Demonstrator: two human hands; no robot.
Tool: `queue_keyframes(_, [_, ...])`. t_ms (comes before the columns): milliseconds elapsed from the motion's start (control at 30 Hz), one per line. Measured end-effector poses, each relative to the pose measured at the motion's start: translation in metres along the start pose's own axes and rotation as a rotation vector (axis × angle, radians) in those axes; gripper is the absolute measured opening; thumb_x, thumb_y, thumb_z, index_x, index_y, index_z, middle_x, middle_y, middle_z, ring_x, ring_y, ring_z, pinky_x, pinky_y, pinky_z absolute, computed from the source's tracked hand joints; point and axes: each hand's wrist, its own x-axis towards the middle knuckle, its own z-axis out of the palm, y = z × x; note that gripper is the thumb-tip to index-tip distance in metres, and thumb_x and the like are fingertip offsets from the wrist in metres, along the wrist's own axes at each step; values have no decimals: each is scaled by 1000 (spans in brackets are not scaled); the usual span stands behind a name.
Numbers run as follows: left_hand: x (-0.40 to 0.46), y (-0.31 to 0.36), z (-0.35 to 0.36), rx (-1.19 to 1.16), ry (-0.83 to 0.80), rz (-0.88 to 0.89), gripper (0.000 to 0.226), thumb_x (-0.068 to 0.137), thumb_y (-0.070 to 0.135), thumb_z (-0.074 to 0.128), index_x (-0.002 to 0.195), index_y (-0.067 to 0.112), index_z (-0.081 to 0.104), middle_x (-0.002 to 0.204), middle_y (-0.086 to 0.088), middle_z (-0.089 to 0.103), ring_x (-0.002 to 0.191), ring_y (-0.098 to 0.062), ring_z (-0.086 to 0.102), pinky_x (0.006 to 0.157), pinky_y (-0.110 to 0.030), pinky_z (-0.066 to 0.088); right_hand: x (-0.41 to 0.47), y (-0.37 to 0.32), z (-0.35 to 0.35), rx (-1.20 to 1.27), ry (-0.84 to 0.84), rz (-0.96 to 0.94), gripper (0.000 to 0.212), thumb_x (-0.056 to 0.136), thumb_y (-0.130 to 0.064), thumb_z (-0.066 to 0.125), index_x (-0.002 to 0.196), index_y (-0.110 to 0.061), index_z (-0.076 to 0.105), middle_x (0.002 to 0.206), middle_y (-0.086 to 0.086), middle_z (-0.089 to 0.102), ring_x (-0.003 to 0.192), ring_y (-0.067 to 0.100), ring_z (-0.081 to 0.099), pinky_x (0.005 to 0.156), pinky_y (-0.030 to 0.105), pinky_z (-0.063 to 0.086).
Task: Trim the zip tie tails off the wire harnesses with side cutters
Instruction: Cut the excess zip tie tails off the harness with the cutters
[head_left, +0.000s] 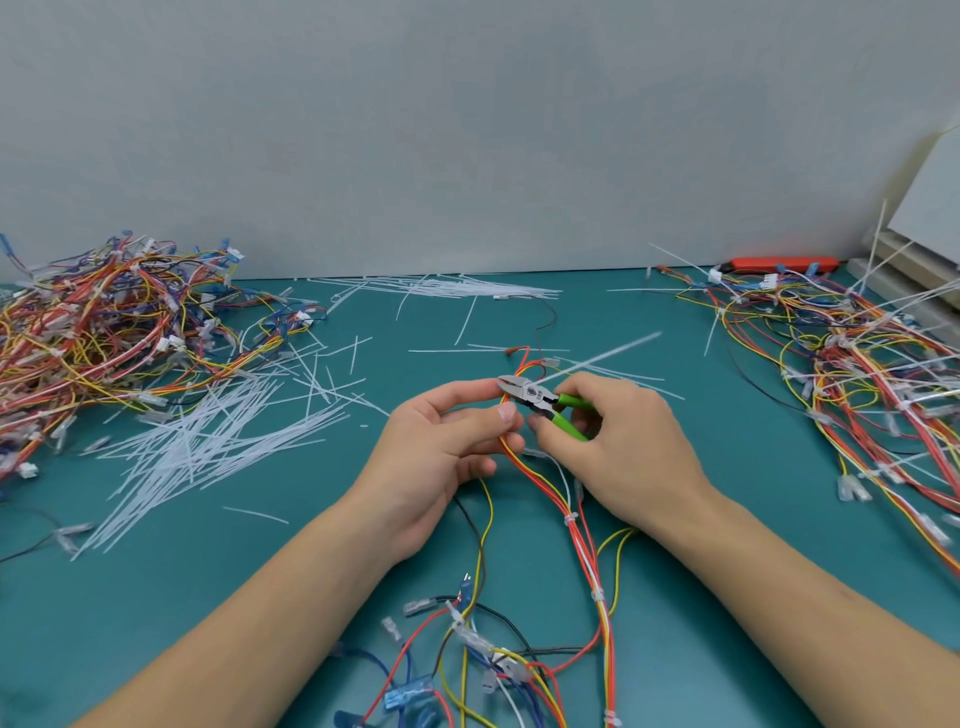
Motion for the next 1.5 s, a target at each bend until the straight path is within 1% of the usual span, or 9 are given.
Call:
queue_keyframes(133, [1,0,-1,-4,-12,-2,29,70,21,85,98,20,80,94,-15,77,76,-20,73,53,-20,50,1,-2,0,-52,-16,34,38,79,-63,56,106,-38,68,93,-19,66,103,11,52,99,42,39])
queue_keyframes(367, [2,-2,0,3,-1,2,39,69,21,85,107,14,75,94,-15,77,75,-20,73,52,-19,50,-1,-3,2,-146,-86,84,51,78,-64,54,125,-42,52,125,-21,58,126,10,46,109,41,31])
queue_keyframes(600, [3,-4,-1,19,6,4,45,73,18,83,115,8,71,94,-15,77,75,-19,73,53,-19,50,-6,-4,-3,-255,-149,140,64,81,-67,54,138,-37,45,138,-13,52,135,18,39,110,43,34])
queue_keyframes(833, [3,-3,-2,21,9,-21,32,86,11,76,117,6,70,98,-14,78,77,-19,75,53,-20,51,-6,-3,-1,-287,-95,149,46,88,-62,51,122,-31,56,117,-9,58,122,21,45,99,42,40])
queue_keyframes(933, [2,0,-3,-11,7,-38,27,89,11,73,116,5,71,102,-15,78,79,-21,76,53,-20,51,-4,-6,0,-277,-51,142,28,89,-60,55,97,-34,55,97,-12,59,104,20,49,90,41,40])
queue_keyframes(1100, [2,0,-3,-9,3,-38,14,88,12,74,98,18,83,104,-15,78,81,-21,76,53,-20,51,-3,-5,1,-229,-2,140,38,90,-49,59,72,-19,45,60,-4,54,68,25,53,65,38,38])
queue_keyframes(1300, [1,1,-3,-12,8,-34,15,88,12,74,101,16,82,104,-15,78,82,-22,76,54,-20,52,-6,-6,2,-218,-12,149,42,93,-52,58,73,-20,42,62,-5,53,68,30,53,59,37,34])
queue_keyframes(1433, [1,0,-3,0,11,-30,22,91,11,72,113,9,75,104,-14,78,82,-21,76,54,-20,51,-4,-4,3,-204,-36,125,22,91,-54,58,93,-32,55,88,-15,58,95,20,52,81,39,37])
queue_keyframes(1500, [2,-1,-3,6,9,-27,25,91,11,72,116,9,73,104,-13,78,82,-20,76,55,-20,51,-4,-3,3,-191,-56,137,29,89,-54,59,111,-35,59,106,-15,60,111,19,48,90,40,35])
